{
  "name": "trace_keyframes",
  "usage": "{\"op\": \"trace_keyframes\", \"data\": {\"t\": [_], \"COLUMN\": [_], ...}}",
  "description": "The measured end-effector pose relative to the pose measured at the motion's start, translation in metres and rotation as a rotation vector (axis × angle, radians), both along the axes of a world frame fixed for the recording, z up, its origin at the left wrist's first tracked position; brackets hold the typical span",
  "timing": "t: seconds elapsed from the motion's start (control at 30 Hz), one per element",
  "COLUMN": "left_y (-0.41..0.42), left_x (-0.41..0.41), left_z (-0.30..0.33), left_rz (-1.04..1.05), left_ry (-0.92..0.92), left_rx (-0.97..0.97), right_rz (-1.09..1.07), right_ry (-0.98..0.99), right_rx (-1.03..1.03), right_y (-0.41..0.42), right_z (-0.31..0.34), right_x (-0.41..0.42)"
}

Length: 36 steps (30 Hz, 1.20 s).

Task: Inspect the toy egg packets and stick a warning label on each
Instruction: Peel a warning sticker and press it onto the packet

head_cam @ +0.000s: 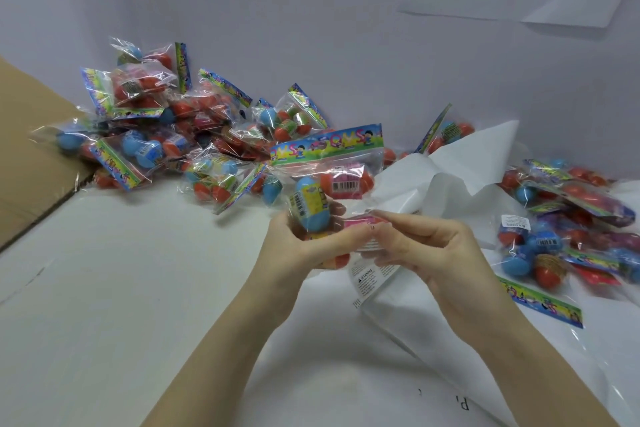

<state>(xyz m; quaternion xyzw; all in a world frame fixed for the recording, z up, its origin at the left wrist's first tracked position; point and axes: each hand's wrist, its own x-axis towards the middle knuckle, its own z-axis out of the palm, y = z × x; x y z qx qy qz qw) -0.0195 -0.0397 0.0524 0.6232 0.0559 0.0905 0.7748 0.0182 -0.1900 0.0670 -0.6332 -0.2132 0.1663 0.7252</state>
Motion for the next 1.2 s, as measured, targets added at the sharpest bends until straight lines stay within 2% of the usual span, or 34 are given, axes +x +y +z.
{"op": "trace_keyframes", "data": {"t": [0.2, 0.4, 0.53, 0.6, 0.67, 0.7, 0.8, 0.87, 0.93, 1.0, 1.07, 1.13, 1.2], "left_y": [0.0, 0.0, -0.003, -0.004, -0.004, -0.004, -0.009, -0.013, -0.014, -0.01, -0.004, 0.001, 0.003], "left_x": [0.002, 0.001, 0.002, 0.002, 0.002, 0.003, 0.001, -0.001, -0.004, -0.005, -0.005, -0.005, -0.005], "left_z": [-0.002, -0.003, -0.003, -0.003, -0.004, -0.005, -0.005, -0.004, -0.002, -0.001, 0.001, 0.003, 0.004], "left_rz": [0.063, 0.068, 0.087, 0.11, 0.162, 0.201, 0.184, 0.034, -0.089, -0.116, -0.088, -0.048, -0.046], "left_ry": [0.027, 0.006, -0.006, -0.011, -0.025, -0.037, -0.07, -0.102, -0.113, -0.103, -0.095, -0.073, -0.078], "left_rx": [-0.002, 0.015, -0.009, -0.03, 0.001, 0.031, 0.085, -0.006, -0.082, -0.139, -0.231, -0.252, -0.206], "right_rz": [0.021, -0.059, -0.056, -0.16, -0.38, -0.499, -0.767, -0.809, -0.731, -0.608, -0.499, -0.511, -0.578], "right_ry": [0.1, -0.062, 0.004, -0.012, -0.168, -0.307, -0.974, -1.297, -1.404, -1.432, -1.365, -1.221, -0.964], "right_rx": [-0.019, -0.017, 0.064, 0.107, 0.101, 0.059, -0.226, -0.373, -0.436, -0.455, -0.399, -0.295, -0.208], "right_y": [0.001, 0.006, 0.006, 0.006, 0.006, 0.006, 0.004, 0.007, 0.012, 0.014, 0.013, 0.01, 0.007], "right_z": [-0.003, -0.001, -0.003, -0.005, -0.007, -0.007, -0.012, -0.021, -0.025, -0.026, -0.023, -0.017, -0.009], "right_x": [0.001, -0.005, -0.003, -0.002, -0.002, -0.003, -0.003, -0.005, -0.009, -0.012, -0.014, -0.014, -0.012]}}
